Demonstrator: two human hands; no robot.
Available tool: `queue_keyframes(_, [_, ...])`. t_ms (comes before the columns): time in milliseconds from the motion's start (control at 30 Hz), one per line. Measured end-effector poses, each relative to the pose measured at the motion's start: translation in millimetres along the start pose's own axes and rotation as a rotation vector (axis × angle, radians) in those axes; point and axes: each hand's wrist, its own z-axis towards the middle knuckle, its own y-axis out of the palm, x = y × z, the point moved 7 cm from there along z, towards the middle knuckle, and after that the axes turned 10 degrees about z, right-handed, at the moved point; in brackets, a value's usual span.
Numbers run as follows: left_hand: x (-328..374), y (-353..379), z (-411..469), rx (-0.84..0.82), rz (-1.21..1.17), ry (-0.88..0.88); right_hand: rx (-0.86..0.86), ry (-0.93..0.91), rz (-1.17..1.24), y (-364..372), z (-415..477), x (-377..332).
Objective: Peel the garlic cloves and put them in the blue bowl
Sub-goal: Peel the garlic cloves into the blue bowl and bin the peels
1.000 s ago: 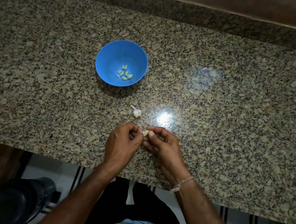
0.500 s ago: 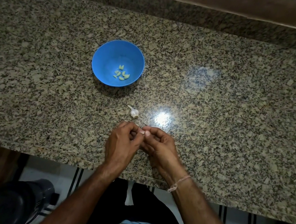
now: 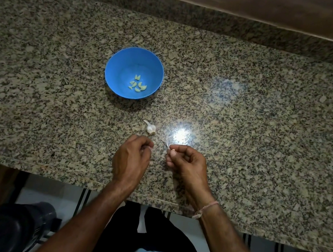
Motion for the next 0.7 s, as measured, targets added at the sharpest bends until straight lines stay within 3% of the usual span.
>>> queue_keyframes(100, [2.1,-1.7,-1.1,-0.008,-0.105,0.013,-0.02,-0.018,-0.026,4.5,-2.9,-4.2])
queue_keyframes(233, [-1.5,1.6,-4.4,-0.121,-0.446,-0.018,-0.139,-0.046,-0.036,28.0,-6.0,-10.9])
queue_keyframes(333, [-14.1,2.1,-6.8,-0.133,-0.57,-0.093,-0.09,-0.081,-0.045,38.6,-6.4,-9.7])
queue_keyframes(467, [-39.4,-7.3,-1.3,-0.092,-0.555,-0.173,-0.07,-0.134,-0.125,43.6,-4.8,-5.0])
queue_keyframes(533, [-55.1,-21.1,10.5,-0.018,-0.458,-0.18,-0.042,-0.193,-0.283,41.8,-2.7,-6.8])
queue_keyframes(700, [-66.6,-37.5,33.8,0.014,-0.194,-0.053,0.083,-0.372,-0.655,29.6,-2.9,-16.8])
